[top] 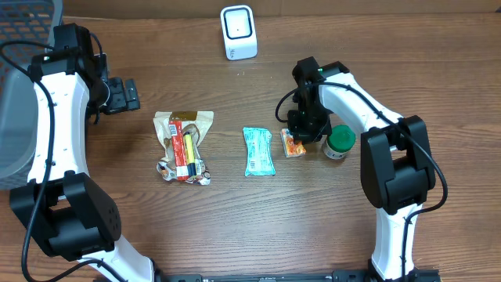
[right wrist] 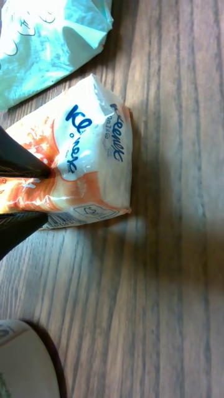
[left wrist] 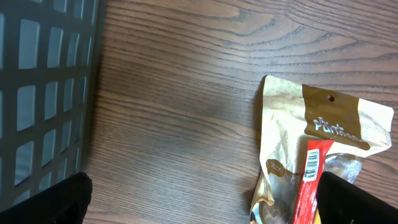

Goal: Scan the item barcode

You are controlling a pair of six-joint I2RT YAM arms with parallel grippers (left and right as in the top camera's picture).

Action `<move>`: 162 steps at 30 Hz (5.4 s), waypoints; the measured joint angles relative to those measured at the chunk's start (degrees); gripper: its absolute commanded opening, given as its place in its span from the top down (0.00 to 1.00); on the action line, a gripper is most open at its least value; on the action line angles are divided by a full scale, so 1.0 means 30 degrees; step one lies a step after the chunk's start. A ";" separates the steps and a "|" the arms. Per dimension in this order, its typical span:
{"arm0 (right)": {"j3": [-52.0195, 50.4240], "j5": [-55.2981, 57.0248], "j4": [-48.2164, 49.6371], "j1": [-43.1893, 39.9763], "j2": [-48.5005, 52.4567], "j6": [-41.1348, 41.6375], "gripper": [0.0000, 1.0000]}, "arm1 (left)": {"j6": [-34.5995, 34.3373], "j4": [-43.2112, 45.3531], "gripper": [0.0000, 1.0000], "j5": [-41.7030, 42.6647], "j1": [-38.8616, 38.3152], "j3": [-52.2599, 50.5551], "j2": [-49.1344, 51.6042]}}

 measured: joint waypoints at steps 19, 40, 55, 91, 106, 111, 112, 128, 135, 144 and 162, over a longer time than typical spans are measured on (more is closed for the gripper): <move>0.0160 -0.0466 -0.0605 -0.0852 -0.0714 -0.0576 0.73 | 0.0000 0.0000 0.00 0.0000 0.0000 0.0000 0.0000; -0.1158 0.0029 0.0801 -0.0852 -0.0721 -0.0583 0.76 | 0.0007 0.0000 0.00 -0.0007 0.0000 0.0000 0.0000; -0.3038 0.0087 0.2769 -0.0816 -0.1829 -0.0495 0.96 | 0.0007 0.0000 0.00 -0.0007 0.0000 0.0000 0.0000; -0.2339 1.9482 -0.1100 0.9734 -0.3621 0.4561 0.96 | 0.0000 0.0000 0.00 0.0000 0.0000 0.0000 0.0000; -0.2783 2.1879 -0.0707 0.9690 0.0525 0.5355 0.96 | 0.0007 0.0000 0.00 -0.0007 0.0000 0.0000 0.0000; -0.2783 2.1850 -0.0699 0.9704 0.0831 0.5523 0.96 | 0.0000 0.0000 0.00 0.0000 0.0000 0.0000 0.0000; -0.2783 2.1799 -0.0714 0.9704 0.0845 0.5559 0.96 | 0.0000 0.0000 0.00 0.0000 0.0000 0.0000 0.0000; -0.2783 2.1187 -0.1137 0.9734 0.0867 0.5858 0.71 | 0.0000 0.0000 0.00 0.0000 0.0000 0.0000 0.0000; -0.2047 2.1056 -0.2535 0.9734 0.0874 0.6601 0.68 | 0.0000 0.0000 0.00 0.0000 0.0000 0.0000 0.0000; 0.1086 1.9139 -0.4342 0.8976 0.0503 0.7067 0.35 | 0.0007 0.0000 0.00 -0.0007 0.0000 0.0000 0.0000; 0.1625 0.8123 -0.3905 0.3067 -0.0233 0.2237 0.39 | 0.0000 0.0000 0.00 0.0000 0.0000 0.0000 0.0000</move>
